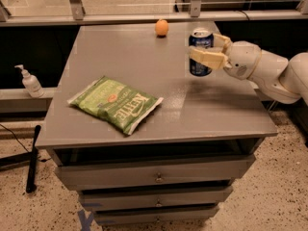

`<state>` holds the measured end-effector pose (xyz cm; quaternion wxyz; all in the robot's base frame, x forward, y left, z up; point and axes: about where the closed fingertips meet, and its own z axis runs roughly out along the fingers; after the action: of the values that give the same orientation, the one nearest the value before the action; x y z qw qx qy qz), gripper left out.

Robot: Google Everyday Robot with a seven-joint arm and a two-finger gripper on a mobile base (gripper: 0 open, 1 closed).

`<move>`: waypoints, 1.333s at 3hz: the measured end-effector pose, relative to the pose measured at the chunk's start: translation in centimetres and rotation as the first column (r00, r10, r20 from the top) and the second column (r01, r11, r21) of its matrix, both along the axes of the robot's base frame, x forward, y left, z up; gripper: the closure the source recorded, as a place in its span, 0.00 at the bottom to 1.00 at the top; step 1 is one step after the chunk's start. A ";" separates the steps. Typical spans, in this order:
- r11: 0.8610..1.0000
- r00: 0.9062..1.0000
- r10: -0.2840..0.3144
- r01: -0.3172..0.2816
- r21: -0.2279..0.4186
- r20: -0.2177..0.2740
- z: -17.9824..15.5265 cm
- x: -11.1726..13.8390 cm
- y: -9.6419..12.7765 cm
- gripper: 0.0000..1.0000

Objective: Place pepsi can upright

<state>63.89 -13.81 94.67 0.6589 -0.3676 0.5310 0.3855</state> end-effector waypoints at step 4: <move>0.990 0.992 0.121 -0.124 0.072 0.047 -3.9 -0.6 -5.6 1.00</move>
Offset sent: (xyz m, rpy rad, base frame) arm 0.0004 -0.0604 -0.0210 0.0828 -0.0772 0.1034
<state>63.28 -19.46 90.79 0.6584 -0.3825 0.4786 0.4372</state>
